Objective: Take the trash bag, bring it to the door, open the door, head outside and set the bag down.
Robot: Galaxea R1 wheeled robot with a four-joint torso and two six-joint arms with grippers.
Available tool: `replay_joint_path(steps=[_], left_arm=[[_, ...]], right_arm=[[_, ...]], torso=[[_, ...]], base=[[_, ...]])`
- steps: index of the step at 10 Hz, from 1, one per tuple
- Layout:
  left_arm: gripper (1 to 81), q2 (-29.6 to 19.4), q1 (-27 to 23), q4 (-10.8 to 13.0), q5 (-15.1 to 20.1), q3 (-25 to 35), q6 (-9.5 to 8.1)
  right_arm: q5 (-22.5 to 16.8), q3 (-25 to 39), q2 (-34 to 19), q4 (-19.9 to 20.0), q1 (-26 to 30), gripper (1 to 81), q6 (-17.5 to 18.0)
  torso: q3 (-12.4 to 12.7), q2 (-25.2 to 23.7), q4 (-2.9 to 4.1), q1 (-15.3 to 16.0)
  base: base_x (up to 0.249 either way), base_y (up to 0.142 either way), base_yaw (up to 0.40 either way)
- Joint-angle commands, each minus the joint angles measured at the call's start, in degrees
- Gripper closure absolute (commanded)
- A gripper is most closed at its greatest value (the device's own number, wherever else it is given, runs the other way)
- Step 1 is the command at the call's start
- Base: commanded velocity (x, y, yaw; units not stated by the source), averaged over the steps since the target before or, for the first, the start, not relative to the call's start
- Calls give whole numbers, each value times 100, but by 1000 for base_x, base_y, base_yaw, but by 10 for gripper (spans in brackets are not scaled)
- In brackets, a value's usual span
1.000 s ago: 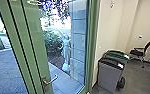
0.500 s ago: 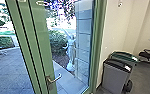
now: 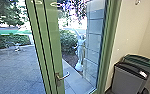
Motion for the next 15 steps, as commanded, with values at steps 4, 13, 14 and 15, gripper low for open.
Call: replay_joint_path(steps=[4, 13, 14, 15], left_arm=[[811, -456, -237, 187, 437, 769, 23], [811, -412, -228, 240, 419, 734, 23], [811, -412, -228, 249, 419, 734, 23], [811, -403, -228, 249, 419, 734, 23]], right_arm=[[-292, 704, -259, -9, 220, 10, -26], [-292, 845, -436, 35, 229, 10, -26], [-292, 845, -427, 26, 221, 10, -18], [-292, 845, -418, 8, 220, 10, -26]], torso=[[0, 0, 0, 0], [0, 0, 0, 0], [0, 0, 0, 0], [0, 0, 0, 0]], base=[[0, 0, 306], [0, 0, 304], [0, 0, 293], [0, 0, 292]])
